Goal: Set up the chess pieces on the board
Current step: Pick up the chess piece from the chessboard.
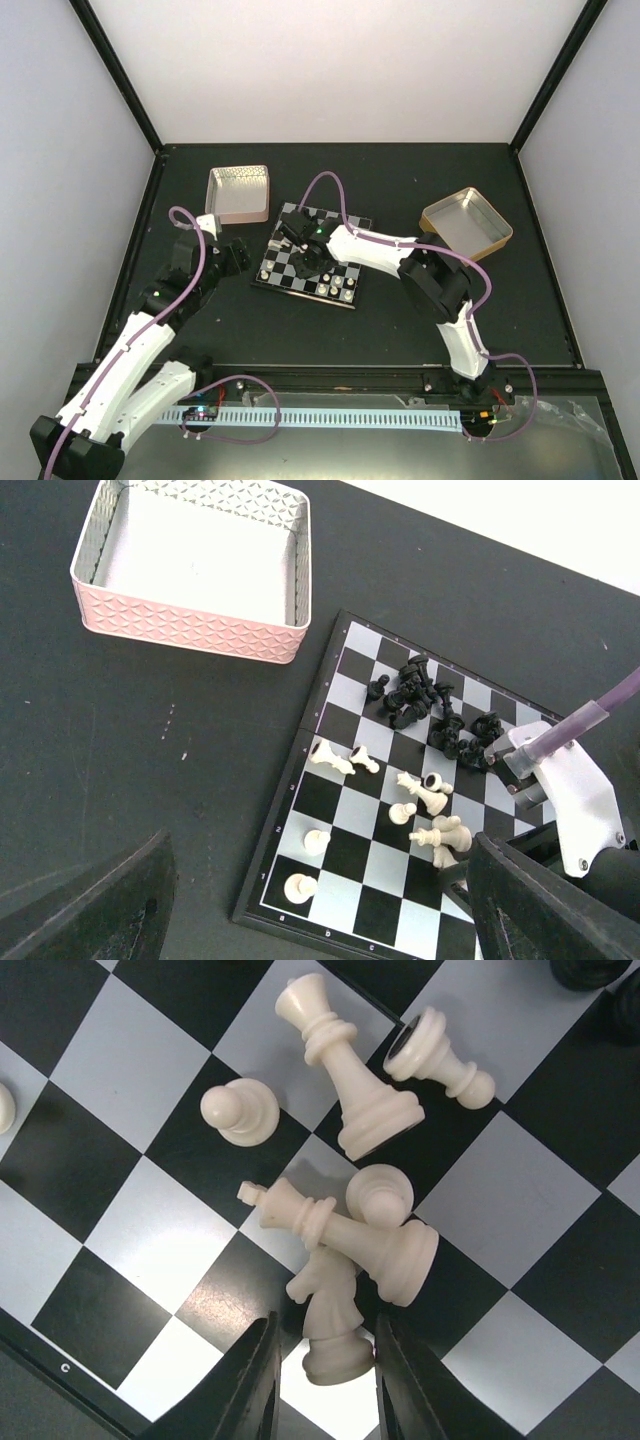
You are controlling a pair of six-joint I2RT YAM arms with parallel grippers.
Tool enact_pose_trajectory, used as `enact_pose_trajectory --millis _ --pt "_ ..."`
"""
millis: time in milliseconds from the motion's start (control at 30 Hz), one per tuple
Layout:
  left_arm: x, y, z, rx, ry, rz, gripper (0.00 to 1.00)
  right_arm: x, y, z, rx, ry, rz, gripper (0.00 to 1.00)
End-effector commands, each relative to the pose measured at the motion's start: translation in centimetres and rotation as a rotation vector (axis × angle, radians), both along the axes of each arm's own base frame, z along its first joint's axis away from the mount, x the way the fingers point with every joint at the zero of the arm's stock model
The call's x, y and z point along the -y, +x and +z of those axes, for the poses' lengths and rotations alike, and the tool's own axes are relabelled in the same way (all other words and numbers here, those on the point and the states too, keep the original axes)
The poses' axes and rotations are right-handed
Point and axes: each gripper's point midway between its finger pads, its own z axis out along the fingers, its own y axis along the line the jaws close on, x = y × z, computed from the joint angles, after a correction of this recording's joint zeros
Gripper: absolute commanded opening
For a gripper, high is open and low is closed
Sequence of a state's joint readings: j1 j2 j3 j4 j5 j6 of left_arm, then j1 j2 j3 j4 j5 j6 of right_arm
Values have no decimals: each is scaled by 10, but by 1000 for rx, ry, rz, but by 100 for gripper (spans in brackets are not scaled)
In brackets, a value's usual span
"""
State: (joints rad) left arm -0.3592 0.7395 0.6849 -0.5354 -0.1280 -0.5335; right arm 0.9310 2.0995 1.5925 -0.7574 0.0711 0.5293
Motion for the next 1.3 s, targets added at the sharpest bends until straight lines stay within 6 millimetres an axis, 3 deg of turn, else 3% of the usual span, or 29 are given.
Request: enact_pose_trajectory --millis 0,100,267,433,667,967,1100,1267 --pt "-4 0 1 1 5 15 81 -3 -3 -4 -16 -11 3 28" --pt "-3 0 1 2 4 13 81 -2 -4 -7 -23 -20 10 27" --pt "-2 0 1 1 0 9 81 -2 -2 -9 -14 -27 18 15" --pt "0 -1 3 0 -17 3 81 -12 -3 4 12 42 76 7" --pt "18 -8 23 88 -122 -93 81 -25 -10 68 184 272 231 8" --pt "75 -29 41 43 -293 -407 81 -29 -34 145 421 579 407 8" --pt "104 -44 48 19 -412 -586 80 -26 -48 172 513 693 467 8" --pt "120 -49 47 -46 -498 -665 72 -23 -63 188 560 762 545 8"
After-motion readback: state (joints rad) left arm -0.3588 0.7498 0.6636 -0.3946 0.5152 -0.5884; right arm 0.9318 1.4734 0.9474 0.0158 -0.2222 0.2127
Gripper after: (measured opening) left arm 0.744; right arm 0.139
